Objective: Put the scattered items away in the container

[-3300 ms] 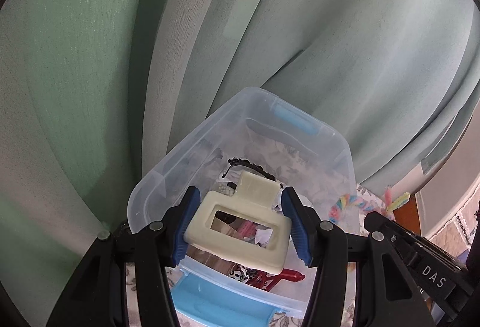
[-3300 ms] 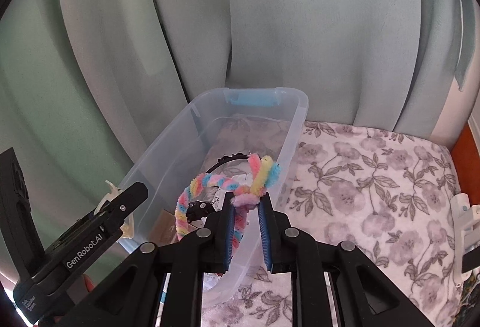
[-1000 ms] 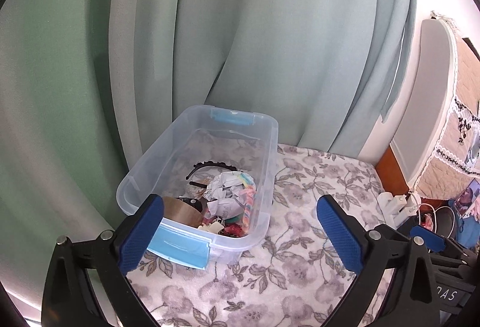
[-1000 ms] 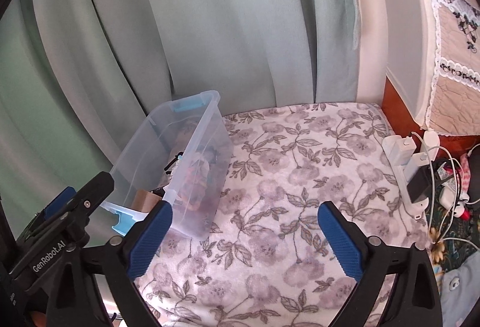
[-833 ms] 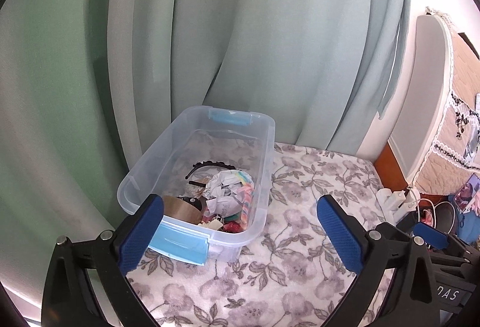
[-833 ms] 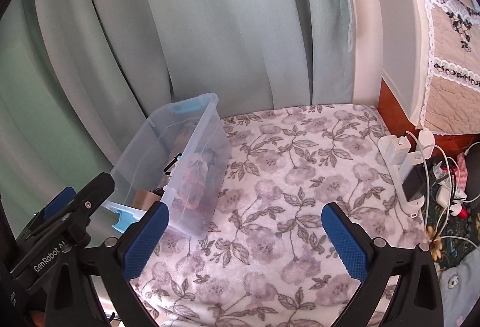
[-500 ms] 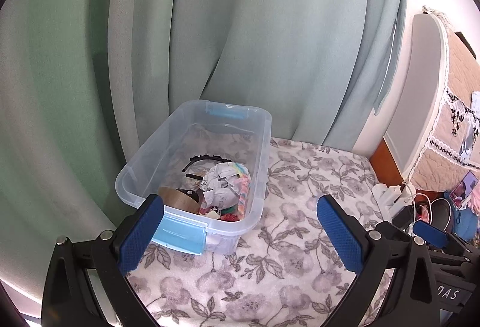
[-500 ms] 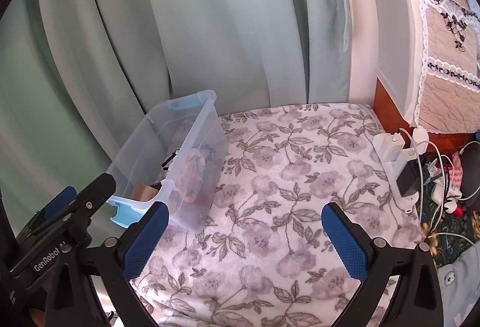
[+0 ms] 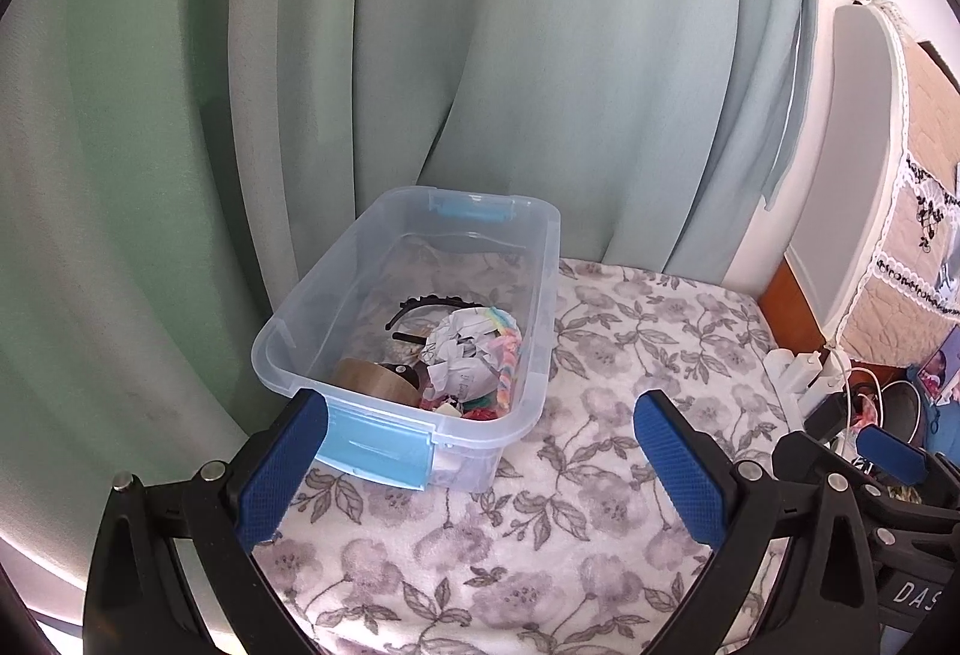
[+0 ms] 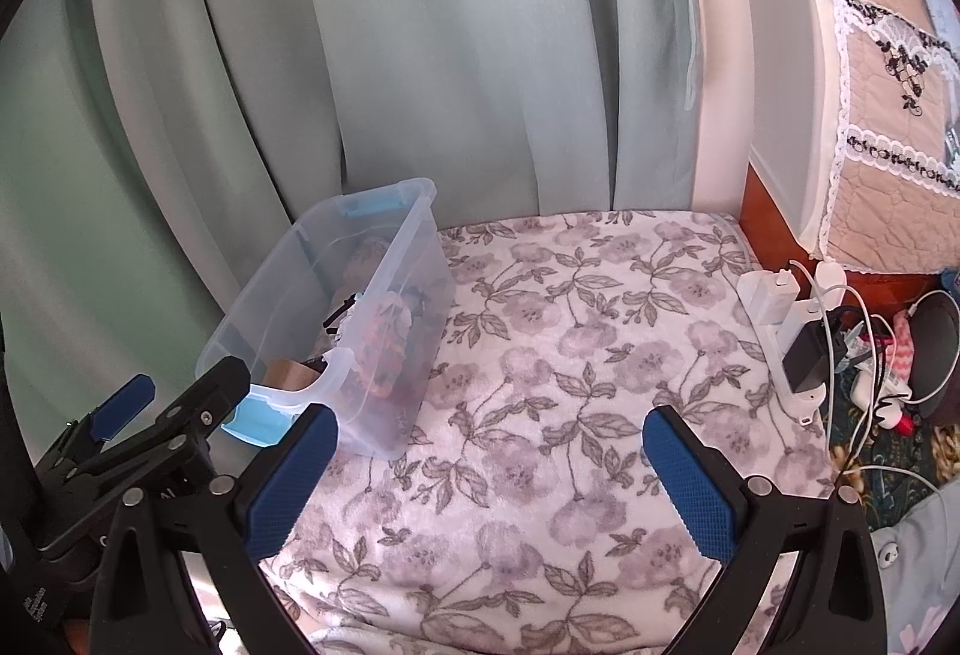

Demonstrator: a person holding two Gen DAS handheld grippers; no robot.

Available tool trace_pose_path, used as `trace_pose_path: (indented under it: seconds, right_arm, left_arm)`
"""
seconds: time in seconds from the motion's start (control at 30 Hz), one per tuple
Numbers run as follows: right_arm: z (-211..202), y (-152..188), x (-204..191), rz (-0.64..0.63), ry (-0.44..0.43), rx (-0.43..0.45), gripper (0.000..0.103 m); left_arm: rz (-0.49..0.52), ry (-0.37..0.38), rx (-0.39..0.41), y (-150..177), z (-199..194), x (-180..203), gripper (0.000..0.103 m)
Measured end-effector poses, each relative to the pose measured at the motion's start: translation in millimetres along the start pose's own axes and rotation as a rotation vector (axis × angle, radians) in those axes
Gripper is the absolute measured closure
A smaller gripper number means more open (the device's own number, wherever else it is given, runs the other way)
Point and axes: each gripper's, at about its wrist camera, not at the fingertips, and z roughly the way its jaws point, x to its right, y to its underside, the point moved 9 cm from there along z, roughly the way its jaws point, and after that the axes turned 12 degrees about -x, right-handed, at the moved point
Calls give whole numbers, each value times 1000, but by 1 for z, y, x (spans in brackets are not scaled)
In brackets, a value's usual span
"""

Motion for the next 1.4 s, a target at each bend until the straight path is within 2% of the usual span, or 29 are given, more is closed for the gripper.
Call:
trace_pose_path:
  seconds: [1.4]
  right_arm:
    - [0, 9, 1, -24, 47, -15, 0]
  left_arm:
    - [-9, 29, -22, 7, 6, -5, 1]
